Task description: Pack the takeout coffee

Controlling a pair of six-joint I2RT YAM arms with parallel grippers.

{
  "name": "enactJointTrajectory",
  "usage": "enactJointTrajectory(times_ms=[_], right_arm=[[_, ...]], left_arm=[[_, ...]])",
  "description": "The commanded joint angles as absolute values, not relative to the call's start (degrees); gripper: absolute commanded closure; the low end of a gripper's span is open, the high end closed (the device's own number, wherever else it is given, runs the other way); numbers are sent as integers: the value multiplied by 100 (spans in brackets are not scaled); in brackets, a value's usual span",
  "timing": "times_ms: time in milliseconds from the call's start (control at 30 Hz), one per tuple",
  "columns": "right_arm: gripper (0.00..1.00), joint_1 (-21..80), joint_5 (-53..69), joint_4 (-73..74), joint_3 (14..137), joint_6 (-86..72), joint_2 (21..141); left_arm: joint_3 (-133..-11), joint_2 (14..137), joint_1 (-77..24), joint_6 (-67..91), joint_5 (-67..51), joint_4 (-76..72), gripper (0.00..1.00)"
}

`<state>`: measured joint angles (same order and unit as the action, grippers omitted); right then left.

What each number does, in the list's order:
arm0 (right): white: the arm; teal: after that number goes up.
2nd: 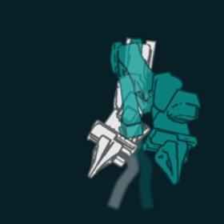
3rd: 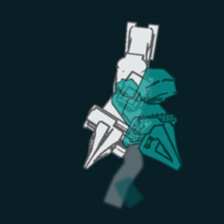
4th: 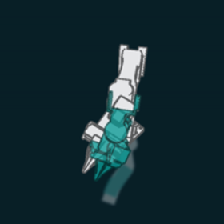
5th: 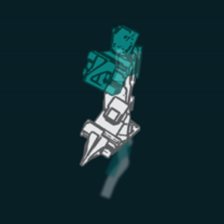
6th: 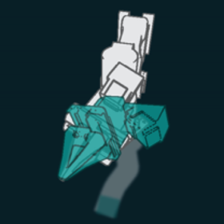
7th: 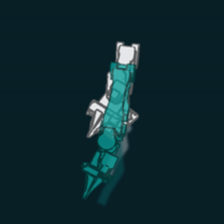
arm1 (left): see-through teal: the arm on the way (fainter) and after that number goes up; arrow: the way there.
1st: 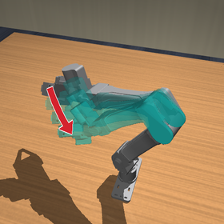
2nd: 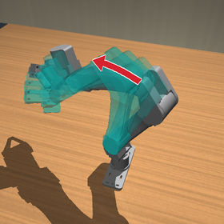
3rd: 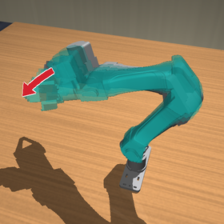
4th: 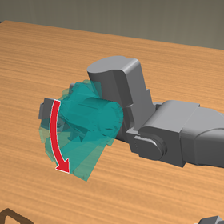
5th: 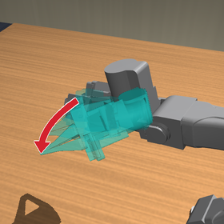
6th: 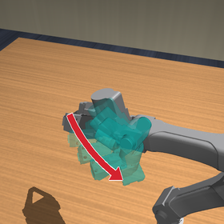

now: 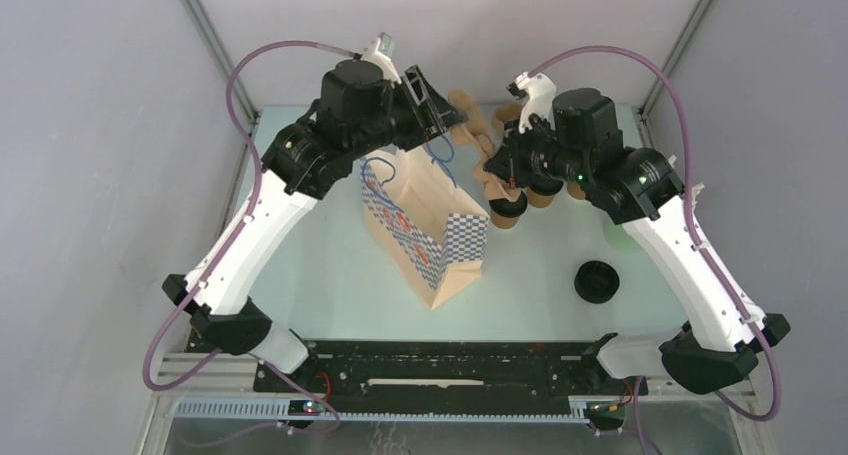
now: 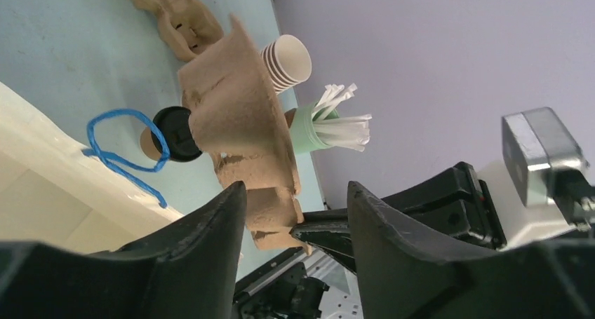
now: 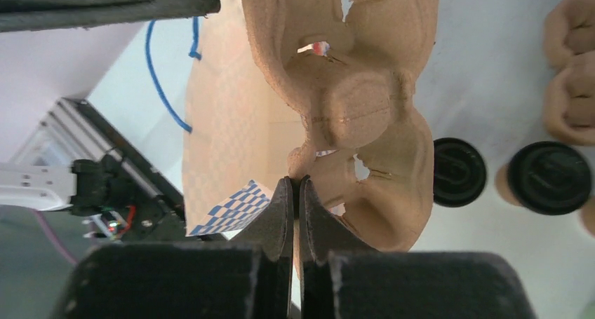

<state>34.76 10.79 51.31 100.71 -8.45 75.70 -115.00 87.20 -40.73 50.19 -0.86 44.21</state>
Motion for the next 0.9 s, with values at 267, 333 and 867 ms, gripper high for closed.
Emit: enactJointTrajectory(times_ms=[267,333,867], right_arm=[[100,4534,-1017,5213,10497,-9,7470],[100,4628,-1039,5198,10532,-9,7491],[100,5184,-1204,5247,10699,-9,7682]], left_arm=[[-11301,8223,-4199,5563,433,4192,53],[-11297,8256,-4204,5612,367,4177,54],[-11123,8369,-4310,5535,235,3983,75]])
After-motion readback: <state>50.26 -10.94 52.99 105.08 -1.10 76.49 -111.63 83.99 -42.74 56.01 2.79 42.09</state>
